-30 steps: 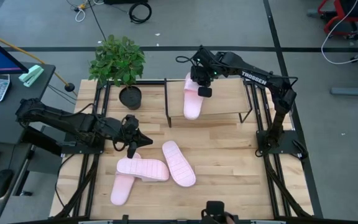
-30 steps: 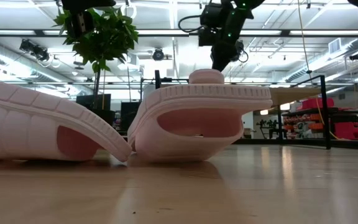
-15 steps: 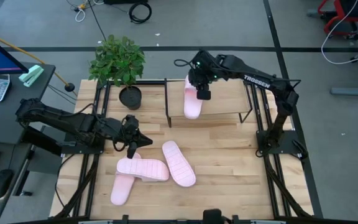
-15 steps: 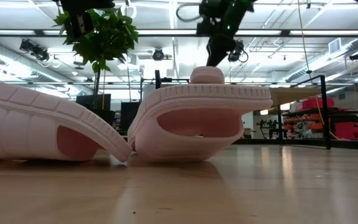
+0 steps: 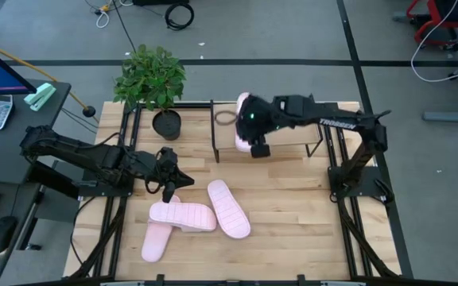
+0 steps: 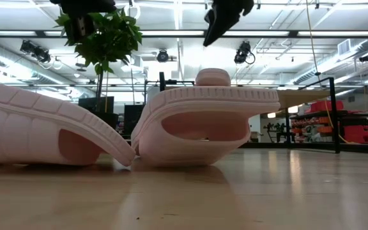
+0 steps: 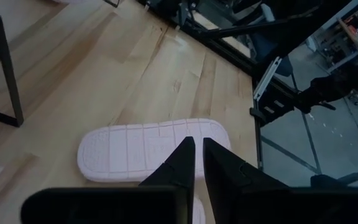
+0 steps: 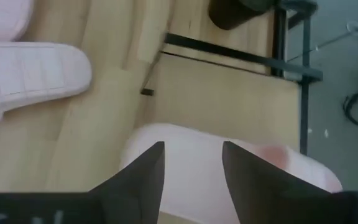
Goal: Pick and place slides into the shelf
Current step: Put the right pink slide on the shelf
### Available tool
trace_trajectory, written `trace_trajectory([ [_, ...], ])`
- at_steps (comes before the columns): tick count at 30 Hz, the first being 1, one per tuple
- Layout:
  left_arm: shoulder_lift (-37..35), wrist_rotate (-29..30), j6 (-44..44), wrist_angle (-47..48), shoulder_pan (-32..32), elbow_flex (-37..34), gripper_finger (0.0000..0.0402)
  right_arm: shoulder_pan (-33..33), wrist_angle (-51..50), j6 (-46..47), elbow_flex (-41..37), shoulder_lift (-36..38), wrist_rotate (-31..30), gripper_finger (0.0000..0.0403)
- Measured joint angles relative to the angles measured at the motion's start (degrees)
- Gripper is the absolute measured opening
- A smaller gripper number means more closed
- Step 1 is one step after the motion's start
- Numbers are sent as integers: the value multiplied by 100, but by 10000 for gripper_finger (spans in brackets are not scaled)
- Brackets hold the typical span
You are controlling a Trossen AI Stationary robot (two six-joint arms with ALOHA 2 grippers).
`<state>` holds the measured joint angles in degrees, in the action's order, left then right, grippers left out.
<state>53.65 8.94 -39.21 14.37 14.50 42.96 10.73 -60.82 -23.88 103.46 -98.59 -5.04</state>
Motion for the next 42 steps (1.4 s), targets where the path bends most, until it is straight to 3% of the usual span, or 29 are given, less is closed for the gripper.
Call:
trace_trajectory([
  [3, 0, 1, 96, 19, 0, 0, 41, -332, -18, 19, 0, -60, -425, 180],
  [8, 0, 1, 135, 73, -1, 0, 37, -671, -206, 506, -52, -109, -632, 204],
  [23, -2, 1, 301, 424, -2, 0, 45, -1258, 123, 1471, -1178, -118, -2179, 253],
  [42, -2, 1, 300, 486, -1, 0, 41, -1273, 512, 1990, -1486, -118, -2308, 235],
])
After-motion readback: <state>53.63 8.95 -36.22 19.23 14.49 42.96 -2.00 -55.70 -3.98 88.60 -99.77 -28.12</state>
